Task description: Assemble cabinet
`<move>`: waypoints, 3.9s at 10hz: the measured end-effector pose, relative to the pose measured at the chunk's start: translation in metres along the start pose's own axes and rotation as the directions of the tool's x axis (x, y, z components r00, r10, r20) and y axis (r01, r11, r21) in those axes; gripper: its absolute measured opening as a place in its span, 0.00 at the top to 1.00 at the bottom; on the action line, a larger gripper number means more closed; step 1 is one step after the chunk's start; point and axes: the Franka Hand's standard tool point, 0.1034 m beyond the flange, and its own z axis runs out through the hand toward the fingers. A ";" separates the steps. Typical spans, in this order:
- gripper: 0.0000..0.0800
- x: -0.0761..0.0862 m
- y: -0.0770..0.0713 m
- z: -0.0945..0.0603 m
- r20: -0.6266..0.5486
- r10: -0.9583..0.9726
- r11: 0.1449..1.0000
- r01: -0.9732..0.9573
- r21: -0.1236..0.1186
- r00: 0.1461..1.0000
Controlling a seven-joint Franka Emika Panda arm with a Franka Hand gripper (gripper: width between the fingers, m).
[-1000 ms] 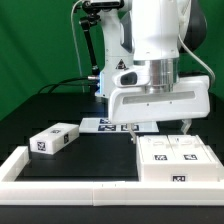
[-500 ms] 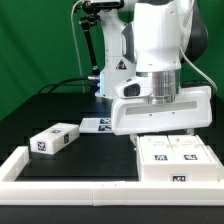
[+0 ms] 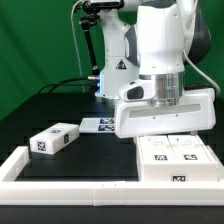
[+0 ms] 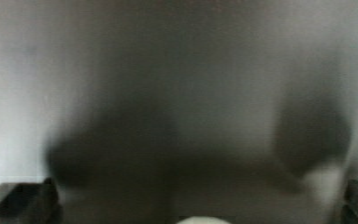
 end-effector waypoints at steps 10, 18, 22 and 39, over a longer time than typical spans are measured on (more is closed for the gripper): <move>0.92 -0.010 0.006 0.004 0.002 -0.081 0.997 0.081 -0.002 0.997; 1.00 0.006 0.007 -0.053 -0.007 -0.146 0.989 0.146 -0.016 0.989; 1.00 0.029 0.009 -0.084 -0.017 -0.187 0.982 0.187 -0.023 0.982; 1.00 0.053 0.010 -0.119 0.058 -0.211 0.977 0.212 -0.010 0.976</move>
Offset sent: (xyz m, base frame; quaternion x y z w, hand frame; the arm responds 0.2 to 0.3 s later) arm 0.0111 -0.0032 -0.0083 -0.0040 0.0076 -0.0042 1.0000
